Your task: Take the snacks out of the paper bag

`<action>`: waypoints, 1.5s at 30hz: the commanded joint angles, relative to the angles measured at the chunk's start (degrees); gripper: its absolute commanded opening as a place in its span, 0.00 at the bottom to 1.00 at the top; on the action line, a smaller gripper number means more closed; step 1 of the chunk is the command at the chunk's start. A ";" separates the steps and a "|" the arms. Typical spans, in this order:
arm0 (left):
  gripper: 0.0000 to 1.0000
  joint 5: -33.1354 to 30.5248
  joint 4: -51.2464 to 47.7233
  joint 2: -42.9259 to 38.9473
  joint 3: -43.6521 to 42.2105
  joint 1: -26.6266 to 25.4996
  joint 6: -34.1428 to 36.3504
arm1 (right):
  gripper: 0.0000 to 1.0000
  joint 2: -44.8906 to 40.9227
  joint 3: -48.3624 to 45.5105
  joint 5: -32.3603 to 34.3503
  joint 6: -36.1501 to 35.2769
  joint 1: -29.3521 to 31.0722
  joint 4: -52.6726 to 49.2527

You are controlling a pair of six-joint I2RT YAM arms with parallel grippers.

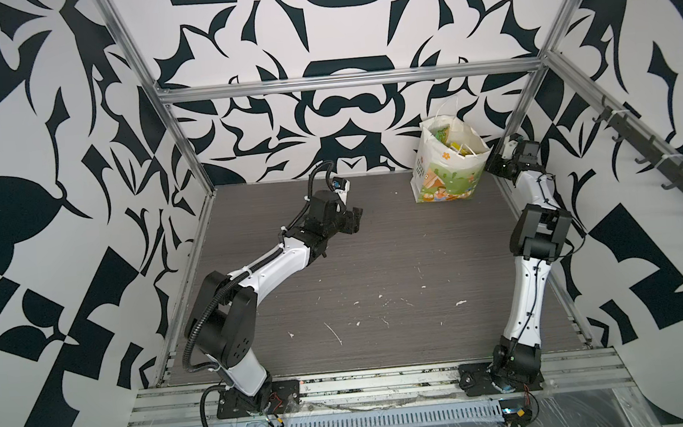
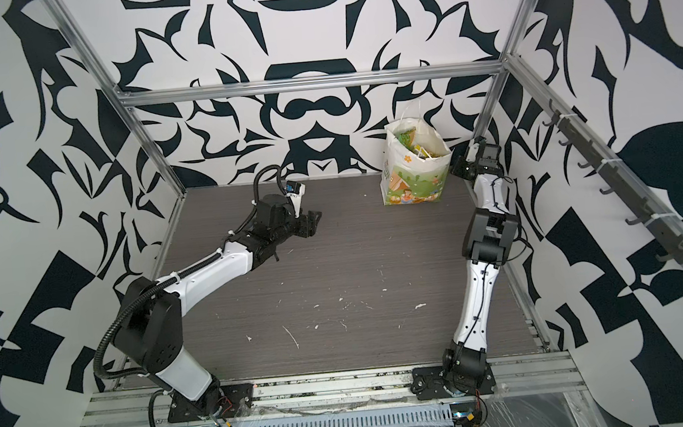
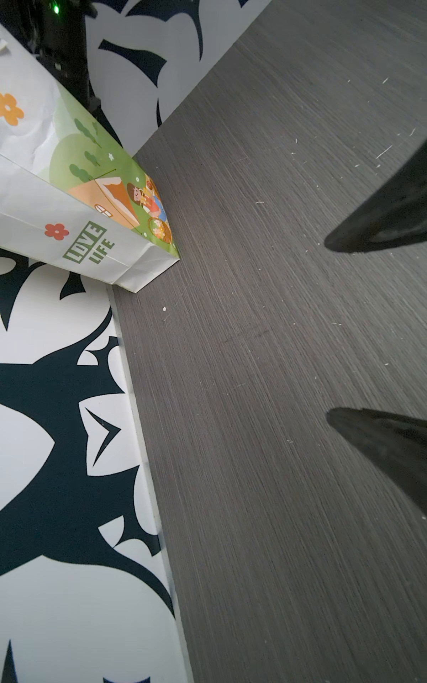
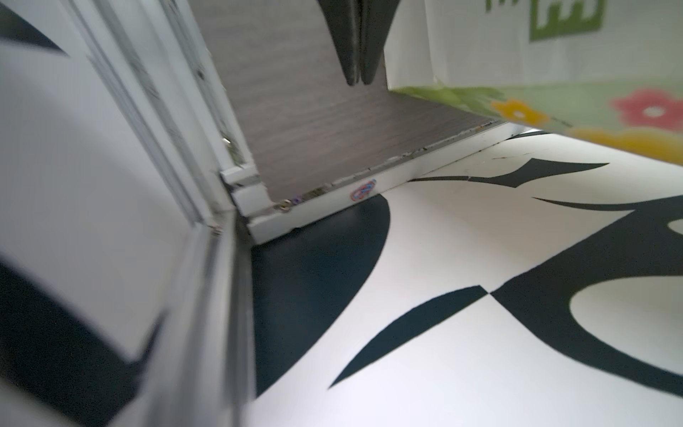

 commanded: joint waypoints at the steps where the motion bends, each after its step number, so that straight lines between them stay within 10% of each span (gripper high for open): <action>1: 0.69 0.67 0.11 -0.85 1.82 -0.88 1.41 | 0.06 3.03 7.11 -8.36 2.78 -0.01 1.26; 13: 0.70 1.16 -1.04 2.78 5.44 -3.24 3.90 | 0.06 15.37 14.38 -24.62 14.92 0.47 12.59; 32: 0.75 -15.67 4.25 -1.14 -1.82 -0.61 -3.21 | 0.03 1.64 -12.96 -20.51 10.59 6.69 21.75; 45: 0.75 -19.46 7.93 -8.42 -13.51 5.50 -10.00 | 0.02 -0.27 -13.19 -19.56 8.37 12.99 19.62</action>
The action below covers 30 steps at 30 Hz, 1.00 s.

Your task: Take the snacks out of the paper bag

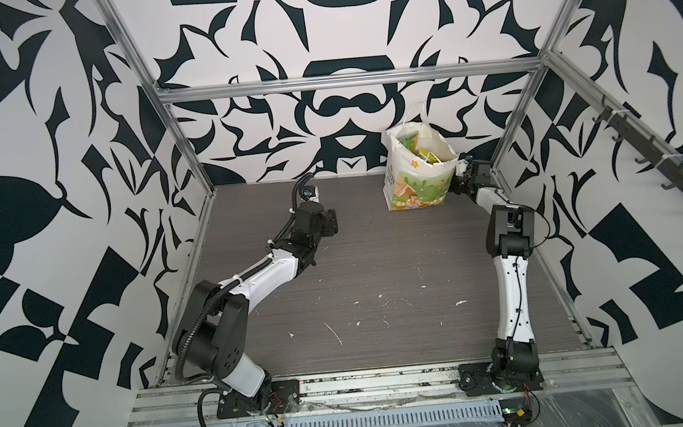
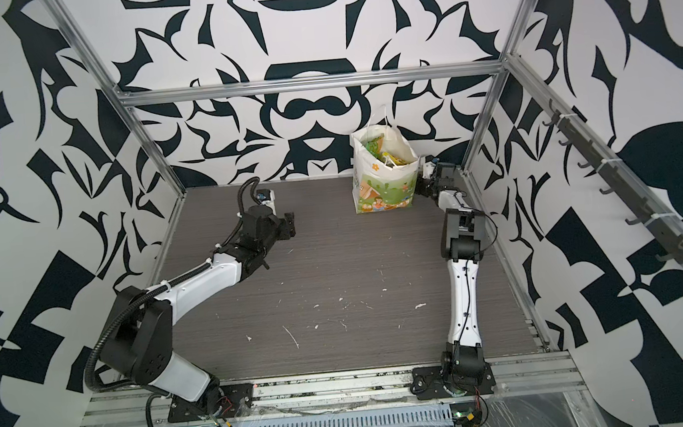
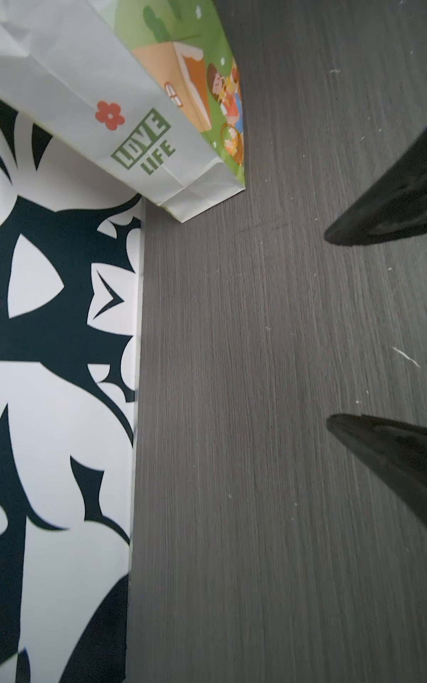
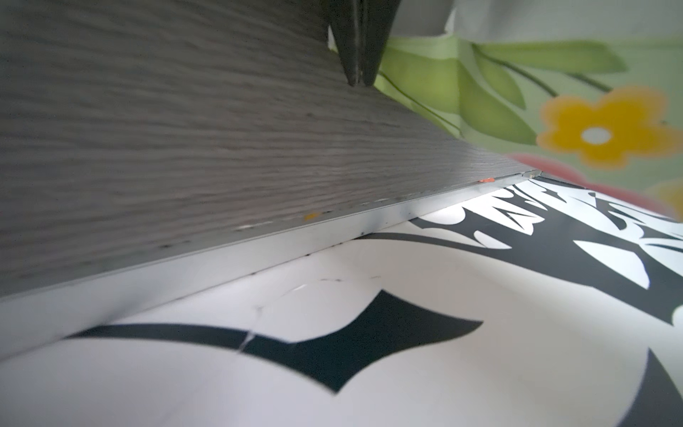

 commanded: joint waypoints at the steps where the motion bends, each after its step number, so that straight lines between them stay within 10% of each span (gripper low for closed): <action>1: 0.75 -2.79 2.06 -3.26 -2.28 0.70 -2.17 | 0.02 -4.44 -0.26 -0.01 -2.08 2.58 0.35; 30: 0.75 -2.76 -6.77 -5.86 -5.01 12.53 -6.98 | 0.02 -19.43 -20.92 1.40 -10.13 16.97 2.83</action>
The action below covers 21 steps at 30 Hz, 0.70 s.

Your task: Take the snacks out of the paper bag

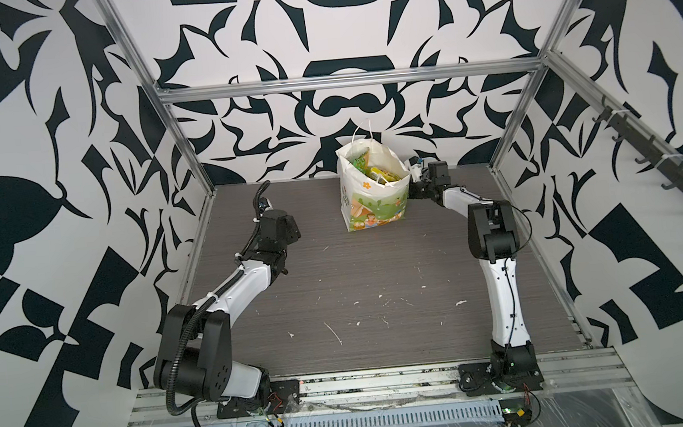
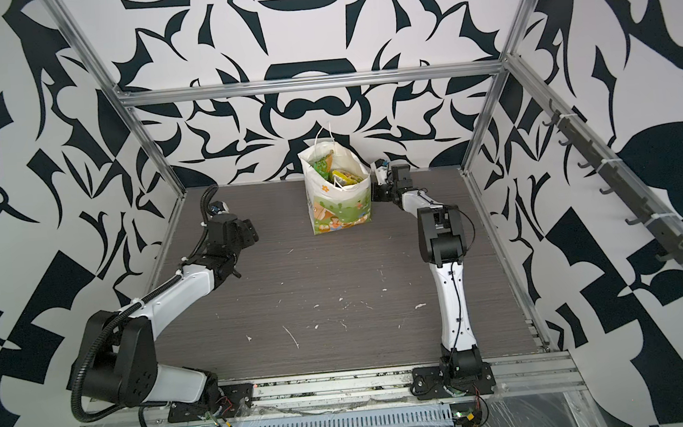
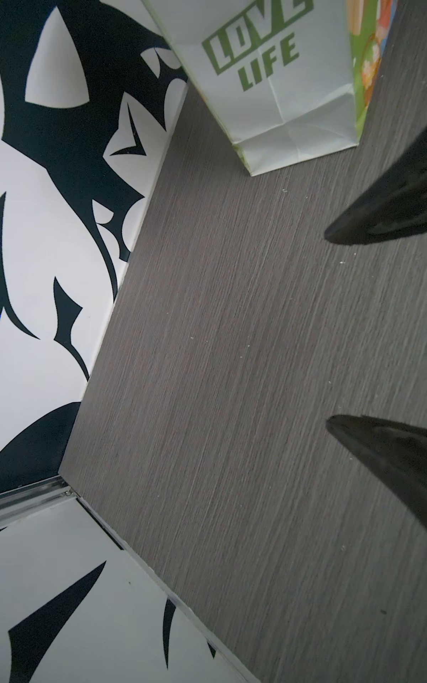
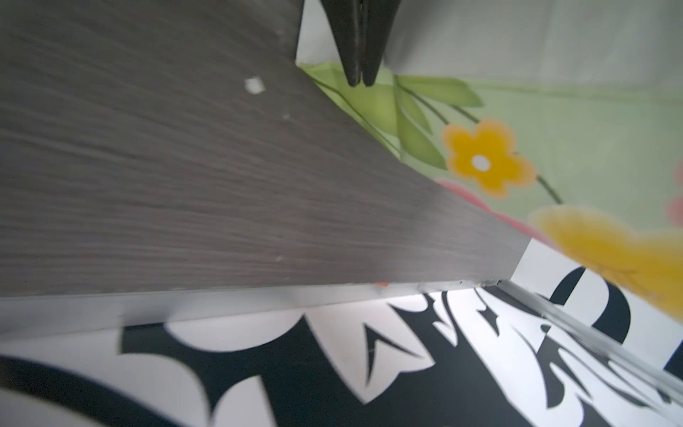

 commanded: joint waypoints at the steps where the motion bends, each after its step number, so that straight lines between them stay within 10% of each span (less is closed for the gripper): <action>1: 0.75 0.87 -1.36 1.26 1.93 0.00 -0.95 | 0.02 -4.84 -2.88 0.01 -1.38 1.96 2.56; 21: 0.72 4.36 -1.61 5.65 6.00 0.30 0.30 | 0.02 -12.62 -14.26 4.50 -5.12 4.64 -2.70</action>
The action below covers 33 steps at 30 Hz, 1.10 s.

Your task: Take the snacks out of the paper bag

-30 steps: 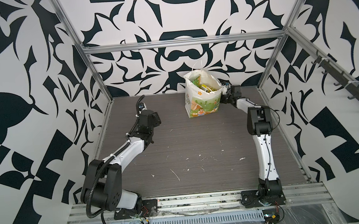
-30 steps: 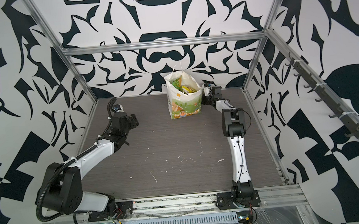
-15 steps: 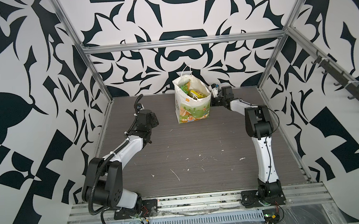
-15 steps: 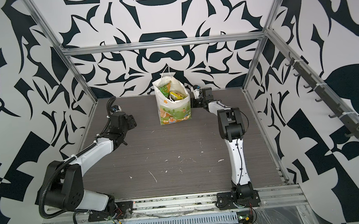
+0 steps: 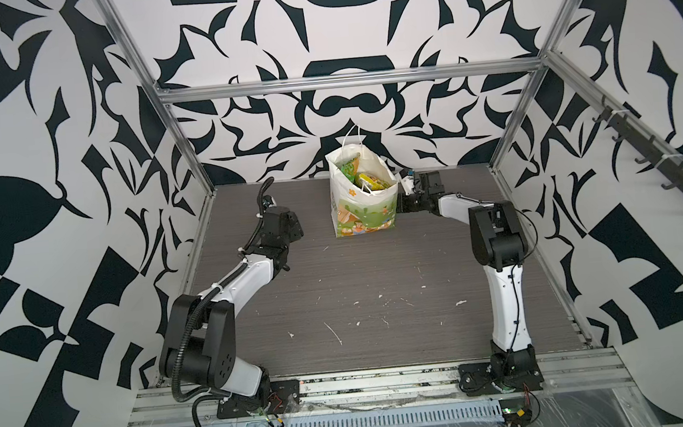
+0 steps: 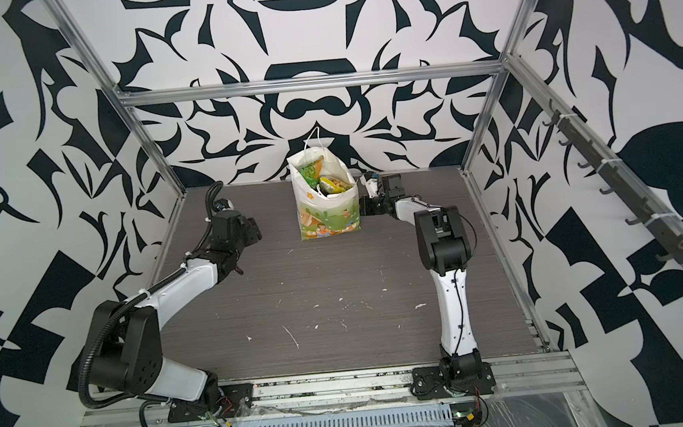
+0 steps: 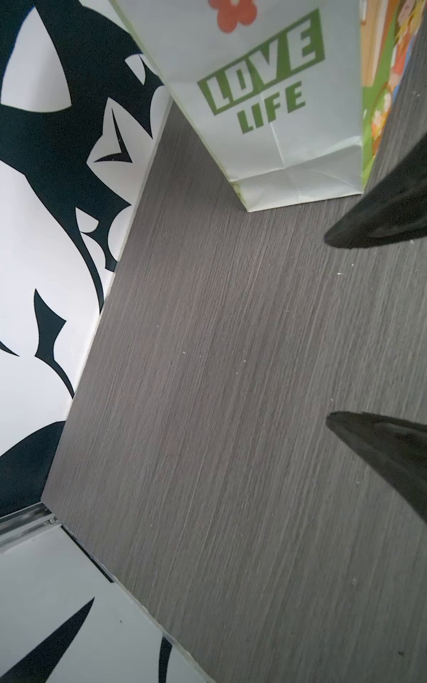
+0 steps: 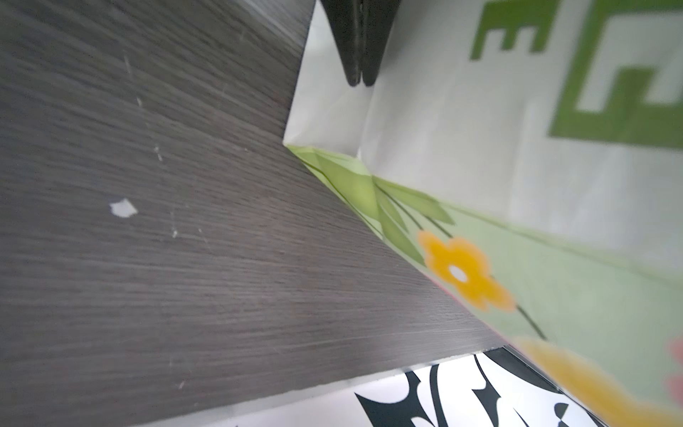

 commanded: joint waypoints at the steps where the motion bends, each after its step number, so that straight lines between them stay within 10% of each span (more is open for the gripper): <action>1: 0.72 2.27 -0.38 2.20 3.07 0.26 0.59 | 0.02 -2.81 0.31 0.85 -1.82 1.17 -0.84; 10: 0.68 18.02 1.61 14.49 12.59 1.91 3.34 | 0.02 -2.09 -0.38 0.84 -0.79 3.34 0.71; 21: 0.66 22.57 -4.42 28.58 28.14 6.46 3.64 | 0.00 -5.07 -4.78 1.41 1.63 6.49 0.88; 33: 0.66 27.53 -8.45 38.62 41.69 7.09 3.55 | 0.02 -10.81 -3.93 16.87 10.15 5.67 -4.95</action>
